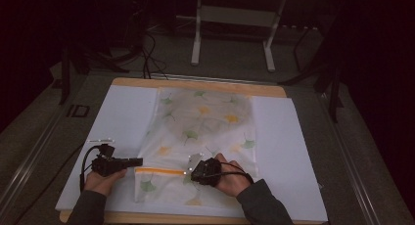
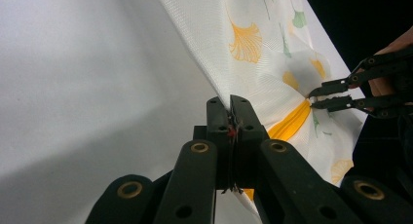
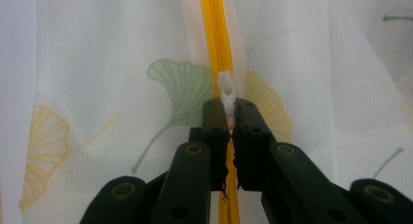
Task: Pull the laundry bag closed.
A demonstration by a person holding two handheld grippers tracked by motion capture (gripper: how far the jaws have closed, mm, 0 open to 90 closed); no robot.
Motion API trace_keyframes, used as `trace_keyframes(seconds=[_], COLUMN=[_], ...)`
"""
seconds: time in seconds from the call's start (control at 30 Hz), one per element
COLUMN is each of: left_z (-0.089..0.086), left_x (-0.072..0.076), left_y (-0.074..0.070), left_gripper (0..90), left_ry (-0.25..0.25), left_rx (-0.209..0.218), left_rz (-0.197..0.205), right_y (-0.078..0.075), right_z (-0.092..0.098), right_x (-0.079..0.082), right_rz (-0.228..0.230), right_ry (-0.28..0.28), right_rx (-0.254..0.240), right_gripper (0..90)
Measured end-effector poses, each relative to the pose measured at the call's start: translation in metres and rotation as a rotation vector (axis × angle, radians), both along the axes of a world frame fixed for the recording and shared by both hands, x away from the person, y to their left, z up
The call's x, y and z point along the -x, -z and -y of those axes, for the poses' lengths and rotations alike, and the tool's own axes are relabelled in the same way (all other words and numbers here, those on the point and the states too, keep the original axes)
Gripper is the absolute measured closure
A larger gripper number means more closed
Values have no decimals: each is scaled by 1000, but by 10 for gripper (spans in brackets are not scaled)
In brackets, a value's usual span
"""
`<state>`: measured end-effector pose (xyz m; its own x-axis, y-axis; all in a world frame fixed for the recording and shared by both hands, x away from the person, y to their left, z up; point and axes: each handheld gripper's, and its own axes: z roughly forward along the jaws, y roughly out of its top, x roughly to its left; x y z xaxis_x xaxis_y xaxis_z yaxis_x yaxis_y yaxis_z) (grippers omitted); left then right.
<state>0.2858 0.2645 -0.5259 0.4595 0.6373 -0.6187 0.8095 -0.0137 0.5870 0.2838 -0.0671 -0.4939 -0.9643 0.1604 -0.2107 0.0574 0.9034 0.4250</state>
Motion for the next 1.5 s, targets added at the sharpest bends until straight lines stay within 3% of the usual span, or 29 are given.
trace_keyframes(seconds=[1.5], left_z=[-2], left_x=[0], left_y=[0], left_gripper=[889], left_ry=[-6], left_rx=[3], left_rz=[1], right_y=[-3], right_z=[30], right_x=[3], right_rz=[2], right_ry=[44], right_rx=[-10], right_gripper=[848])
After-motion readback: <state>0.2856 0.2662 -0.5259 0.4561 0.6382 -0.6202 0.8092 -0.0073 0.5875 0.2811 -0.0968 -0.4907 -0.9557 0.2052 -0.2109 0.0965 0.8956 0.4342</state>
